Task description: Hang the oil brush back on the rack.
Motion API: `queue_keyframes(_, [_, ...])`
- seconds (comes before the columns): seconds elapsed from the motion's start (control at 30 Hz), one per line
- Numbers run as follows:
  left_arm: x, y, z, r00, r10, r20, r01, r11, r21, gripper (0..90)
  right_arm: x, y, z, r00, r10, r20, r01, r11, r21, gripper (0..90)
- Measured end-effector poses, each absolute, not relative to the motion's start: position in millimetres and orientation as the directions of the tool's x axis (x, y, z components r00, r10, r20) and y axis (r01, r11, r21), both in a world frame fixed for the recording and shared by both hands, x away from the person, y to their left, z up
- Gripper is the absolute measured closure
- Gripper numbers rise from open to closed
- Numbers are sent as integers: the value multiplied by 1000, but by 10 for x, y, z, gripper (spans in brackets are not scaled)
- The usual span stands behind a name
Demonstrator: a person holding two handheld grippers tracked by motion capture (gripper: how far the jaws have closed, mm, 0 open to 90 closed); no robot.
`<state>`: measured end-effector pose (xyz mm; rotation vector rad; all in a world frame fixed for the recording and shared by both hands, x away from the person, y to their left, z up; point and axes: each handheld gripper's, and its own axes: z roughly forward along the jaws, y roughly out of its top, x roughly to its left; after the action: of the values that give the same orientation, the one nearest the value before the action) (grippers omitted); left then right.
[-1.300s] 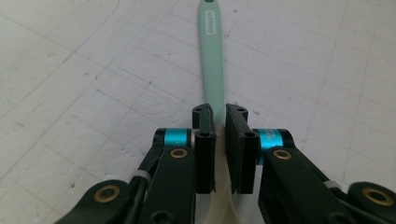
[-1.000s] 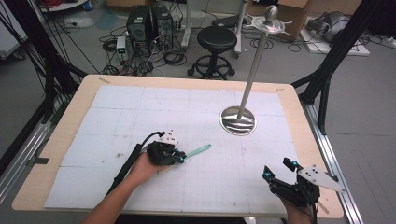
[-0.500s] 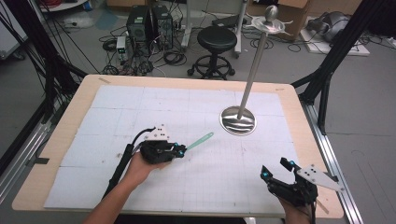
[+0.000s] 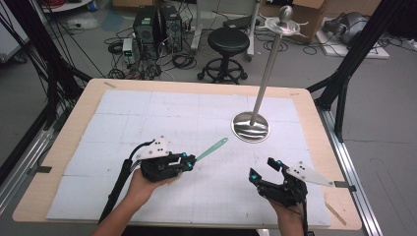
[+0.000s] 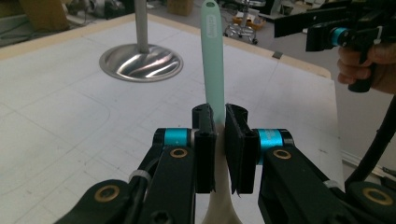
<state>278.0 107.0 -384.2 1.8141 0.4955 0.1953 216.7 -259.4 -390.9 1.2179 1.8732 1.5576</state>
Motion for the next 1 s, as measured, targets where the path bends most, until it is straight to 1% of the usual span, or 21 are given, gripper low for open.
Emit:
queue_keyframes(0.17, [2707,1093,-3799,895,433,-104,206,-197,958,820,2228,-2409,-3876,-567,792,224,361,-5,932,204])
queue_keyframes(0.27, [2672,1088,-3788,898,432,-86,190,-202,961,820,2283,-2286,-3849,-592,770,239,362,-11,932,203])
queue_keyframes(0.4, [2643,1071,-3792,900,425,-95,193,-194,962,819,2366,-2111,-3804,-630,731,264,365,-22,931,209])
queue_keyframes(0.53, [2611,1049,-3793,903,417,-101,194,-187,963,819,2453,-1970,-3772,-674,662,327,392,-54,918,277])
queue_keyframes(0.67, [2589,1021,-3798,907,408,-110,199,-182,963,818,2510,-1856,-3728,-698,636,330,391,-47,919,317])
queue_keyframes(0.83, [2573,992,-3801,906,409,-109,195,-176,965,818,2548,-1771,-3645,-704,609,364,410,-69,909,405])
queue_keyframes(1.0, [2558,992,-3791,904,414,-106,192,-171,966,817,2575,-1755,-3588,-691,610,388,430,-85,899,502])
